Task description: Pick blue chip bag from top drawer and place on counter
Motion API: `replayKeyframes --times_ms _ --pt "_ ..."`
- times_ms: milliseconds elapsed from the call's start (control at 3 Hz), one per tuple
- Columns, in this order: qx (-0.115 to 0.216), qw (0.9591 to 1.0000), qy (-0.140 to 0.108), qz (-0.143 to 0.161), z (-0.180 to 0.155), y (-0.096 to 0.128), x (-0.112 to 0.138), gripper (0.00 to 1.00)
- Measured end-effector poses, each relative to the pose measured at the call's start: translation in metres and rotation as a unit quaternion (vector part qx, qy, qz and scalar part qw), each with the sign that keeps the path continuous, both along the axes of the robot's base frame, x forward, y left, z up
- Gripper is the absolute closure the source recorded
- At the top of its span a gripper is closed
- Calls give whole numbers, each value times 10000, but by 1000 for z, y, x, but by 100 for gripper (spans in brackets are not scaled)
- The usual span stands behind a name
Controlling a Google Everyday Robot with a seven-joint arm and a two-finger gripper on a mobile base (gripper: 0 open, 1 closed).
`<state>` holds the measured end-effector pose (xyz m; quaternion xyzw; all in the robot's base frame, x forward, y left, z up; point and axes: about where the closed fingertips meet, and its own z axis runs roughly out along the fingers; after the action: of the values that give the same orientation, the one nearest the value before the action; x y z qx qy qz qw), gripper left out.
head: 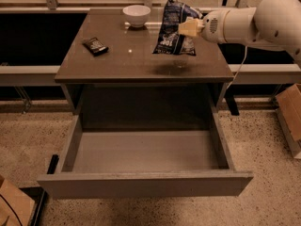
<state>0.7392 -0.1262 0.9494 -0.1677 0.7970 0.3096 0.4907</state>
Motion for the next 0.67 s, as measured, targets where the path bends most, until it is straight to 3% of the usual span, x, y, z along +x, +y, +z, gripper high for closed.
replayKeyframes --times_ms 333,667 --pt "213 9991 -100 347 5 40 19 58" --pt "345 9947 60 964 -1 86 9 34"
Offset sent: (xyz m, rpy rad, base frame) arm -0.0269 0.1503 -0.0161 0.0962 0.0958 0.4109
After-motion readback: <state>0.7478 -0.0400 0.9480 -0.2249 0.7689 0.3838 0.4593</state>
